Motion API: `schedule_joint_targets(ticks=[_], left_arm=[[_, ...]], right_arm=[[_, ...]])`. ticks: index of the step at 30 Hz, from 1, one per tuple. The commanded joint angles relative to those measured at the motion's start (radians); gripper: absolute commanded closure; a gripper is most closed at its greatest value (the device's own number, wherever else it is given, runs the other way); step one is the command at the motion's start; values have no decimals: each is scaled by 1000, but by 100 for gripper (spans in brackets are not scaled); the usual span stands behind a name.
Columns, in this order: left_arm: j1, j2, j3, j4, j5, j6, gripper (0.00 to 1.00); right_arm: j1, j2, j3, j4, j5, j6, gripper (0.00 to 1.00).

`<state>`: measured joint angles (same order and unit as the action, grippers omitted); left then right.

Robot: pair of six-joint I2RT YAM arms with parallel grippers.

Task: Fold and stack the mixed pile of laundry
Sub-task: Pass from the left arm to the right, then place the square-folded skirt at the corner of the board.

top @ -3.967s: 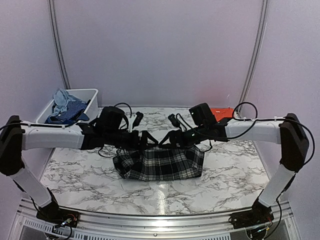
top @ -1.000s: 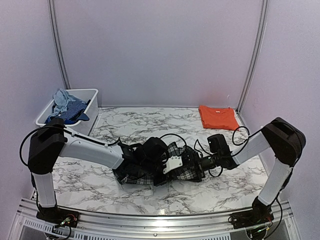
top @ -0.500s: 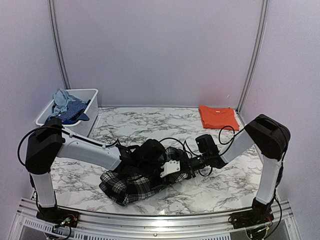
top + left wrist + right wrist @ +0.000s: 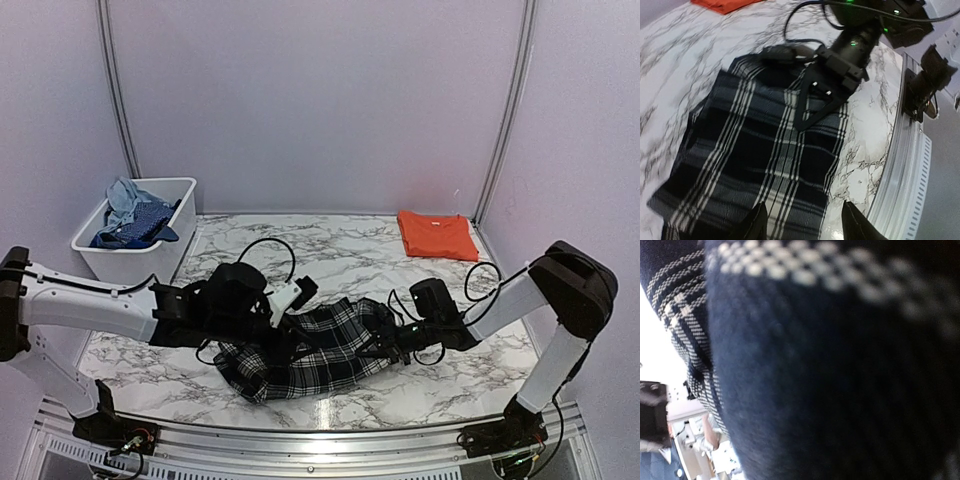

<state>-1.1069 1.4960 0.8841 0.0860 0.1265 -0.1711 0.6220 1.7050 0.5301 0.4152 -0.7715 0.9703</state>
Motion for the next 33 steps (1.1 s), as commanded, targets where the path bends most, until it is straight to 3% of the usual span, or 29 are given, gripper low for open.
schedule_joint_targets(ticks=[1,6,13,14,16,17,25,33], left_arm=[[24,-99,-151,-21,-81,-309,47],[82,-188,-213,-15,-122,-348,44],[143,-174,-180,-84,-144,-317,38],[148,-170,-179,-84,-143,-319,32],[157,-167,-179,-84,-142,-323,8],[161,-164,-178,-84,-142,-322,2],[184,-152,-149,-138,-152,-307,1],[202,-148,-129,-175,-153,-271,1]], right_arm=[[-1,-84,37,-83,150,-31,100],[-36,-67,288,-512,319,-300,100],[-127,55,649,-843,479,-550,100],[-133,78,702,-896,501,-598,100],[-139,137,816,-993,539,-684,100],[-139,167,883,-1043,570,-719,100],[-182,292,1226,-1212,804,-823,100],[-290,349,1484,-1275,924,-907,100]])
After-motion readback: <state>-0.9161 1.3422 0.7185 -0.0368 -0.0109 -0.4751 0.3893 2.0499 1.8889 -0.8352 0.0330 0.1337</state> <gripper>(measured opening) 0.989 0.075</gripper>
